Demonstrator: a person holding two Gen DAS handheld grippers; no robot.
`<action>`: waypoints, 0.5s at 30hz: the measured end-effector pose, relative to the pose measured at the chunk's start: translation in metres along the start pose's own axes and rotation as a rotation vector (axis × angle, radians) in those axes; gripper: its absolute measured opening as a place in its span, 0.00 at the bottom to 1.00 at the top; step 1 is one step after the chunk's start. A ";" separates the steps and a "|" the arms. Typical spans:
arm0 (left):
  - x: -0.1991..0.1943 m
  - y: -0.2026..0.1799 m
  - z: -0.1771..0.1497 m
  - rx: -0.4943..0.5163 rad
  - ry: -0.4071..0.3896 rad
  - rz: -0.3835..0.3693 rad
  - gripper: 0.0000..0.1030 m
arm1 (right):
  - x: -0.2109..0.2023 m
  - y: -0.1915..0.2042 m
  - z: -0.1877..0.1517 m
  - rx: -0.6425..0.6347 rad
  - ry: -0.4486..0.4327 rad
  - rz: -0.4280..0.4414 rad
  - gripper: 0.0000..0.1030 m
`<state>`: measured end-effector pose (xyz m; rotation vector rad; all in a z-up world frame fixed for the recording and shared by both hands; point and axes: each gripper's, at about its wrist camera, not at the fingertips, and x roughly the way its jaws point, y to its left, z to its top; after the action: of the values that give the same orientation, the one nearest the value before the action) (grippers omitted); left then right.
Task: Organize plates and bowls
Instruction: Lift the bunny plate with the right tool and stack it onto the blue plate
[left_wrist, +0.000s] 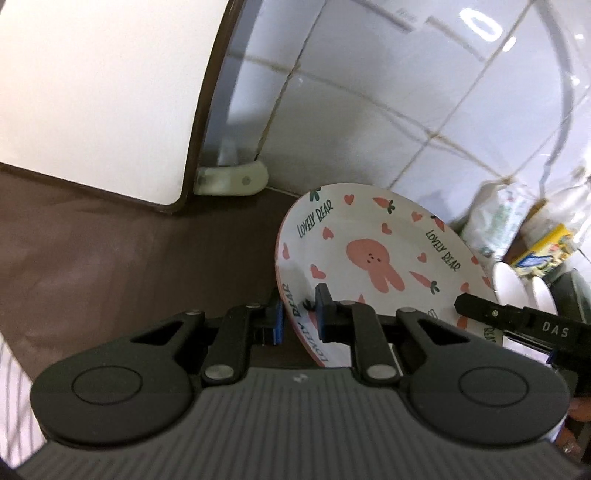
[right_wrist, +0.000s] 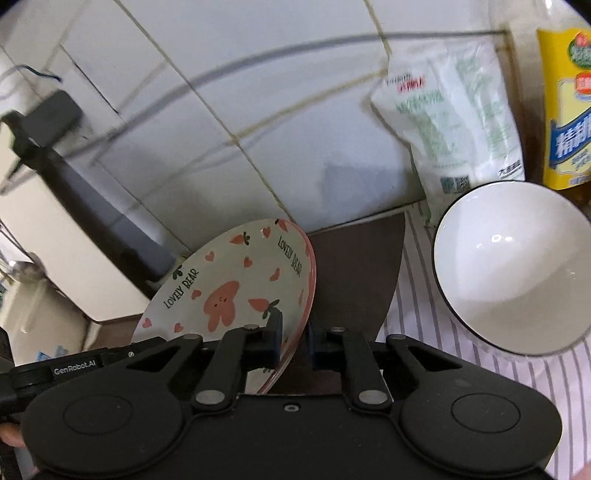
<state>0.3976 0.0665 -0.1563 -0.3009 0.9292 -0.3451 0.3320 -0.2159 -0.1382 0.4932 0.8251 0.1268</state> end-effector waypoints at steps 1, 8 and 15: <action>-0.007 -0.003 0.000 0.003 0.001 0.000 0.14 | -0.008 0.003 -0.001 -0.006 -0.004 0.001 0.17; -0.062 -0.027 -0.006 0.045 0.003 0.004 0.14 | -0.059 0.017 -0.009 -0.003 -0.004 0.028 0.18; -0.116 -0.050 -0.030 0.064 0.003 0.009 0.14 | -0.114 0.022 -0.029 0.001 -0.012 0.048 0.19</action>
<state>0.3009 0.0662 -0.0692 -0.2375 0.9199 -0.3661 0.2352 -0.2196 -0.0682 0.5141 0.8013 0.1677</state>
